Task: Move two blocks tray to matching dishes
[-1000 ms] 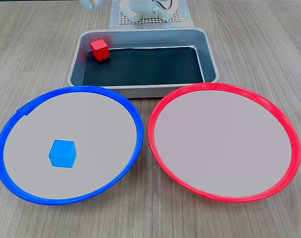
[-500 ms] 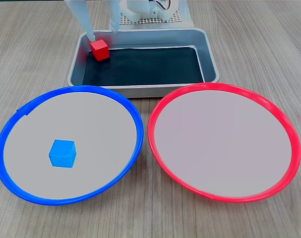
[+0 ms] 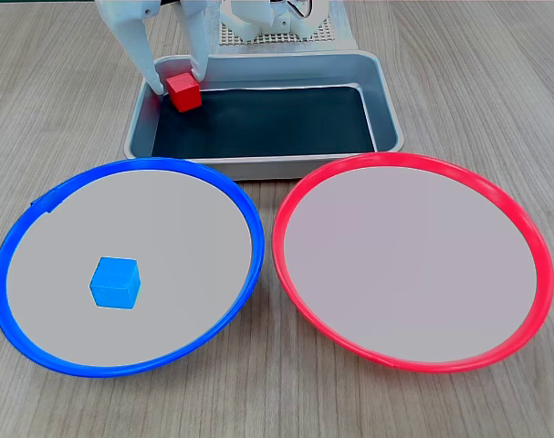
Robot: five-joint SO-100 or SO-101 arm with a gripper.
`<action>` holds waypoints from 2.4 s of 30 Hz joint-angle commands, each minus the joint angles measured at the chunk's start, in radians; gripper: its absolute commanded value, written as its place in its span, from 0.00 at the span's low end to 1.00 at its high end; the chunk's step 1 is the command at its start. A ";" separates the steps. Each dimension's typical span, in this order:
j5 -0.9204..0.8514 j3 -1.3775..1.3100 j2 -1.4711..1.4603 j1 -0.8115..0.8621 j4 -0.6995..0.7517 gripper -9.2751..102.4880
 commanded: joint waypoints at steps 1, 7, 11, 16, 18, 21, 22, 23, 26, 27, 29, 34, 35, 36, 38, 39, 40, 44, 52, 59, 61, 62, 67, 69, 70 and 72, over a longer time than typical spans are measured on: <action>0.034 0.000 -0.008 -0.005 -0.041 0.24; 0.126 0.055 -0.009 -0.064 -0.101 0.10; 0.275 0.044 0.032 -0.144 -0.049 0.08; 0.920 -0.175 0.048 -0.396 0.078 0.08; 1.226 -0.298 0.015 -0.495 0.058 0.08; 1.664 -0.468 -0.084 -0.623 -0.101 0.08; 1.730 -0.479 -0.109 -0.641 -0.155 0.08; 1.775 -0.483 -0.137 -0.657 -0.213 0.08; 1.913 -0.491 -0.242 -0.690 -0.422 0.08; 1.950 -0.499 -0.273 -0.698 -0.474 0.08; 1.990 -0.532 -0.360 -0.718 -0.549 0.12; 1.991 -0.549 -0.448 -0.746 -0.620 0.31; 1.990 -0.546 -0.451 -0.750 -0.638 0.32; 1.993 -0.546 -0.443 -0.752 -0.638 0.33; 1.996 -0.531 -0.407 -0.755 -0.644 0.33; 2.008 -0.518 -0.373 -0.755 -0.649 0.26; 2.045 -0.508 -0.318 -0.753 -0.627 0.18; 2.189 -0.212 0.118 -0.735 -0.581 0.08; 2.663 0.653 0.905 -0.618 -0.992 0.08; 2.701 0.884 1.381 -0.571 -0.512 0.08; 2.707 0.884 1.447 -0.569 -0.365 0.08; 2.723 0.884 1.476 -0.565 -0.318 0.08; 2.775 0.884 1.549 -0.569 -0.209 0.08; 2.792 0.884 1.549 -0.557 -0.209 0.08; 2.801 0.884 1.549 -0.549 -0.209 0.08; 2.804 0.884 1.549 -0.546 -0.209 0.08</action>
